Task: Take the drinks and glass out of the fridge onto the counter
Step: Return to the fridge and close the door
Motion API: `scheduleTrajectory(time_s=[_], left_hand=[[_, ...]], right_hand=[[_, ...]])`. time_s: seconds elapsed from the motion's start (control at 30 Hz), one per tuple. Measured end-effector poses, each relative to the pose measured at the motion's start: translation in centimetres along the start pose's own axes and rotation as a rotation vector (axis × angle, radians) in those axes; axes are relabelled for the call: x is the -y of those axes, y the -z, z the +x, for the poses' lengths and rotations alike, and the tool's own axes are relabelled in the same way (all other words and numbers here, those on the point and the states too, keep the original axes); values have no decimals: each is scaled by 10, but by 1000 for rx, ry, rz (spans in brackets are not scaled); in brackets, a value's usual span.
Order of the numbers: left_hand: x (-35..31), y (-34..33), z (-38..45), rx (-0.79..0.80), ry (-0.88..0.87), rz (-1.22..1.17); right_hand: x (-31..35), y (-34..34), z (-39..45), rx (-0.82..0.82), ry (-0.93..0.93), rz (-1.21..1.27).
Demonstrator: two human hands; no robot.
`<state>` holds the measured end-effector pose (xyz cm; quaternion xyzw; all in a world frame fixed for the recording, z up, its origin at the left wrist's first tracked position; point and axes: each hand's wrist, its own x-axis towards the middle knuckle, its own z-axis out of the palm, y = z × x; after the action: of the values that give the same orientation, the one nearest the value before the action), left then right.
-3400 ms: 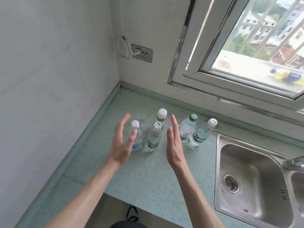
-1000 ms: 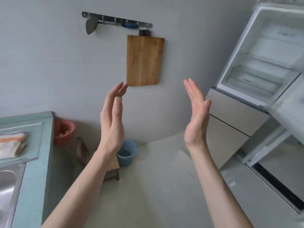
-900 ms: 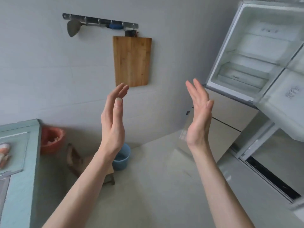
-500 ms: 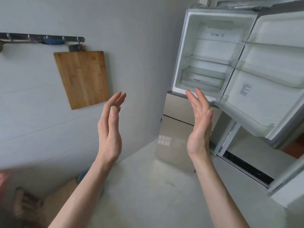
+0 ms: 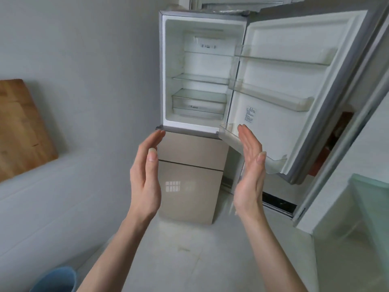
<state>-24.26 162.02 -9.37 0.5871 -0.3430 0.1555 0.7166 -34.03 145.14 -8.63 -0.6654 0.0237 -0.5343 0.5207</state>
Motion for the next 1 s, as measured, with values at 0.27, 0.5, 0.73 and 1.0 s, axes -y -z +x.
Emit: scheduleTrajectory(time_s=[0.27,0.5,0.73,1.0], left_hand=[[71,-77,48,145,7,-90],[132,-142,121,255,-51,-200],[172,-211,149,316,-42,-266],[186,-268,154,393,-23,-304]], right_hand=[[-56,26,56,-105,-33,-104],[-105,39,119,-242,-31,-248],[-141,74,156,-373,-19,-355],[-161,129,186,-522,13,-392]])
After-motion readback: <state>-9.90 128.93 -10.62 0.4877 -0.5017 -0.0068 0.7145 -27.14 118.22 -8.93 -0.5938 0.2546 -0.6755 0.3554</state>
